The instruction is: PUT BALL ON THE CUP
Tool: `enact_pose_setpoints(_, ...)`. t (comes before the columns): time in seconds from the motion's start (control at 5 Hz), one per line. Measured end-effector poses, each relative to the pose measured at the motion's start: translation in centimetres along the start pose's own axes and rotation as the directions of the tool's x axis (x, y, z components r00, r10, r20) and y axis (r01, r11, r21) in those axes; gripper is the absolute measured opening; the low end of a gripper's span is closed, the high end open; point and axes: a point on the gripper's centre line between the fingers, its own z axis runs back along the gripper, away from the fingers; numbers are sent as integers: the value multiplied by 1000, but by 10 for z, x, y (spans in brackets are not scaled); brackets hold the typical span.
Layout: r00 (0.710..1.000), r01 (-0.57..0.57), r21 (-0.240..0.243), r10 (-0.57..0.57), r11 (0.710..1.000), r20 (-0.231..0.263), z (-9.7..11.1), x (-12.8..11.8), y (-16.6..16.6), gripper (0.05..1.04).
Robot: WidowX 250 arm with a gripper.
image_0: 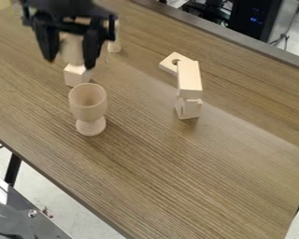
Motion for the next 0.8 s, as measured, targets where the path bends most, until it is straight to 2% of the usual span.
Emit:
enact_pose_setpoints(0.4, 1000, -3, 7, 3, 1000, -28, -21, -6, -1, 714)
enact_pose_setpoints(0.8, 1000, 5, 4, -5, 1000, -22, -22, -6, -6, 714)
